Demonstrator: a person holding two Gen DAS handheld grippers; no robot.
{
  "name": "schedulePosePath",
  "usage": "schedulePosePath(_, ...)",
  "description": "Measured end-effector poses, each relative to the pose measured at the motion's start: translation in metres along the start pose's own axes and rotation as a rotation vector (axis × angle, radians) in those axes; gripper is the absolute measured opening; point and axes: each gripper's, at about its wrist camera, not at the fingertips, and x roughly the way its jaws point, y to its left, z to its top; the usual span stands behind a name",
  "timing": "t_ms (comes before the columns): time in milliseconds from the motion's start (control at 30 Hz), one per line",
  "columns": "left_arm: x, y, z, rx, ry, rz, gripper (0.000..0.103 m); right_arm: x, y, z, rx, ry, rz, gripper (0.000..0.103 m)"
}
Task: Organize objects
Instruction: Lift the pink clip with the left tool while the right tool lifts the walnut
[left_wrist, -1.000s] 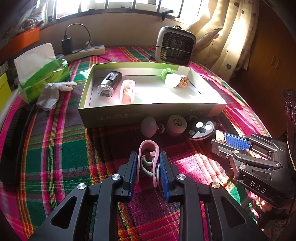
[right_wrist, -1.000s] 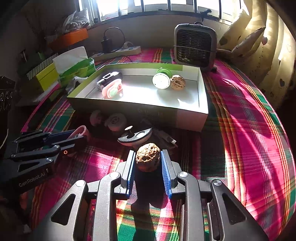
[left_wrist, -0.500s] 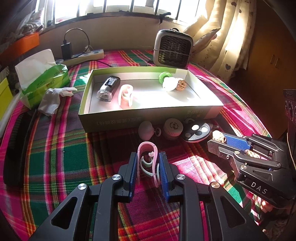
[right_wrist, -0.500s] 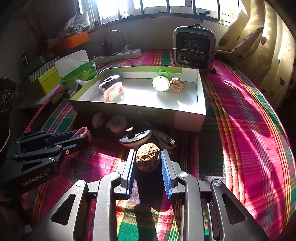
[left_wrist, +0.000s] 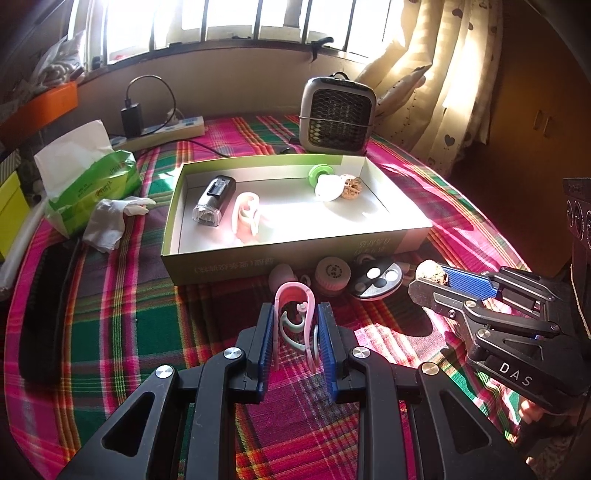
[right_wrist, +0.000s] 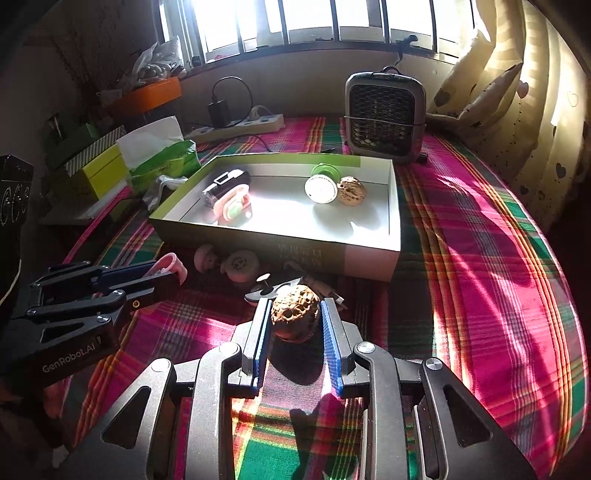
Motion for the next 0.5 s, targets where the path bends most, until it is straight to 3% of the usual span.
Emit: schedulePosePath(500,-0.002,0.003,0.017,-0.002,-0.029,0.006,0.021,-0.003,0.002,0.015,-0.018,-0.028,0.007,0.028)
